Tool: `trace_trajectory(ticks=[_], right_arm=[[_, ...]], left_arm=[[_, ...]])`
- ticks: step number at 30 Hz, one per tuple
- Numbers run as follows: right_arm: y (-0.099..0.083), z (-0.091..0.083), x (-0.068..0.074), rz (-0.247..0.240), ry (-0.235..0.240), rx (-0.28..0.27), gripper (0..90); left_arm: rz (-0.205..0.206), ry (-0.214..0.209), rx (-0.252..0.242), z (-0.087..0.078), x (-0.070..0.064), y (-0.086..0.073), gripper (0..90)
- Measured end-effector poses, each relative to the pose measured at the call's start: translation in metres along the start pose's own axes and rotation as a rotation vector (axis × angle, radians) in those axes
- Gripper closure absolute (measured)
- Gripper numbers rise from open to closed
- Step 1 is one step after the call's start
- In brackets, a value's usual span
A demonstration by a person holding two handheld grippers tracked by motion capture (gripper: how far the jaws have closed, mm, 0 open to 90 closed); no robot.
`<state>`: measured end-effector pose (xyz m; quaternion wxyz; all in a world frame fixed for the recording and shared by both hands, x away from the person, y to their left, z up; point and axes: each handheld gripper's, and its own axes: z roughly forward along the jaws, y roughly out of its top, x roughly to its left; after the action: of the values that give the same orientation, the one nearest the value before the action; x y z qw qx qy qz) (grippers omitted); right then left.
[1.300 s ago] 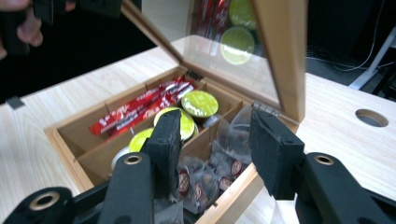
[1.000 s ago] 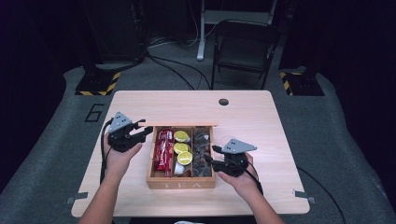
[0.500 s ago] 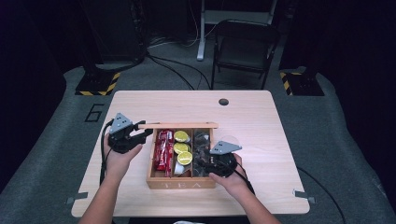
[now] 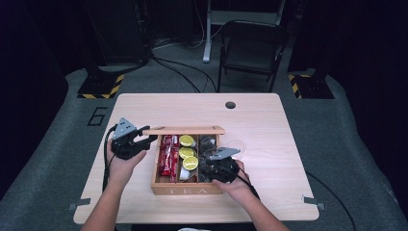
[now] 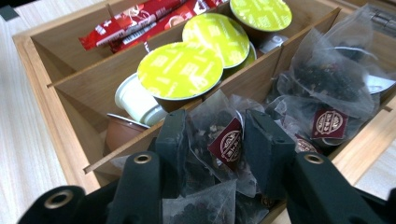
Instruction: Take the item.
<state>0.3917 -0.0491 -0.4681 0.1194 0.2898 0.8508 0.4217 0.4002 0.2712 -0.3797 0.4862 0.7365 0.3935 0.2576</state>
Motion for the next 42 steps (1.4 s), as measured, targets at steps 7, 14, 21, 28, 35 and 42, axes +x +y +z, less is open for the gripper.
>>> trace_trajectory(ticks=[7, 14, 21, 28, 35, 42], right_arm=[[0.000, 0.002, 0.002, -0.005, -0.003, 0.017, 73.7], [0.001, -0.006, 0.002, -0.012, 0.007, -0.022, 85.6], [0.005, -0.020, -0.003, 0.008, 0.020, -0.109, 85.9], [0.009, -0.036, -0.004, 0.011, 0.013, -0.150, 85.9], [0.009, -0.050, -0.015, 0.042, -0.021, -0.179, 85.8], [0.008, -0.062, -0.025, 0.067, -0.055, -0.215, 85.9]], left_arm=[[0.000, 0.000, -0.001, 0.000, 0.000, 0.000, 56.5], [0.006, -0.004, 0.006, -0.001, 0.000, -0.001, 56.5], [0.008, -0.003, 0.004, -0.001, 0.000, -0.001, 56.5], [0.008, -0.006, 0.006, -0.001, 0.000, -0.001, 56.5], [0.007, -0.005, 0.004, -0.001, 0.000, -0.001, 56.5], [0.008, -0.006, 0.006, -0.001, 0.000, -0.001, 56.5]])
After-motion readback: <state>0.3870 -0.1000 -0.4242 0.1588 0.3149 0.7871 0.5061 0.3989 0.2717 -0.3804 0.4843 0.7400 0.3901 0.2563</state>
